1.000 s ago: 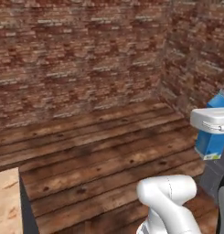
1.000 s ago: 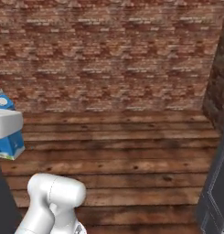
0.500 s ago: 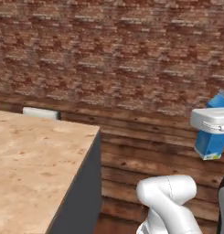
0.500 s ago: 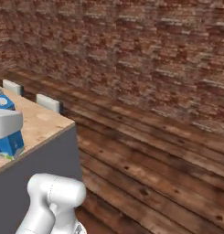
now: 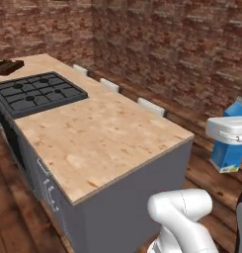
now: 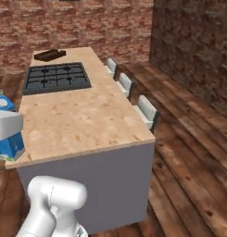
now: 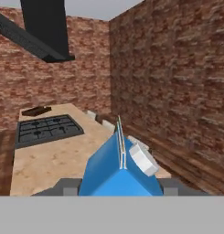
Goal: Take out the milk from the fridge and place it on the tray on the counter. Then take the sugar cube near the tray and place it in the tray.
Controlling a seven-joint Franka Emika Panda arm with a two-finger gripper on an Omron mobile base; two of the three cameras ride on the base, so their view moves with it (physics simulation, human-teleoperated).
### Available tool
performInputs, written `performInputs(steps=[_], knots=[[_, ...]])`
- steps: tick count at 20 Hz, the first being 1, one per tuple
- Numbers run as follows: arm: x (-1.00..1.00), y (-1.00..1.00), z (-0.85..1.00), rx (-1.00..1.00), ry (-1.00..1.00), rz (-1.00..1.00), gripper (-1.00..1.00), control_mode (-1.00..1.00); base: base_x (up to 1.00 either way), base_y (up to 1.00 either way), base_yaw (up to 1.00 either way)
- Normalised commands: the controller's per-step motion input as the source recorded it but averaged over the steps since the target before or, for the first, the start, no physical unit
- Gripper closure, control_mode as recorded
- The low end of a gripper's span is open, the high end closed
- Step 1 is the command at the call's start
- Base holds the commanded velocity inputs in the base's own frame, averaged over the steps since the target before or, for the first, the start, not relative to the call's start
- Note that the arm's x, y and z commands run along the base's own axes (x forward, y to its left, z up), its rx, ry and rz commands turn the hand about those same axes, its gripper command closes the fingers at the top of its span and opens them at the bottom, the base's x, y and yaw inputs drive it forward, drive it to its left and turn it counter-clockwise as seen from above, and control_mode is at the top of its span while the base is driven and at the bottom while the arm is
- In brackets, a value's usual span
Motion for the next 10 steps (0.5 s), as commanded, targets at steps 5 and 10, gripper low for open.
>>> performInputs(steps=[5,10], knots=[[0.0,0.0,0.0,0.0,0.0,0.0,1.0,1.0,-0.35,0.48,0.57],[0.0,0.0,0.0,0.0,0.0,0.0,1.0,1.0,-0.65,1.0,0.24]])
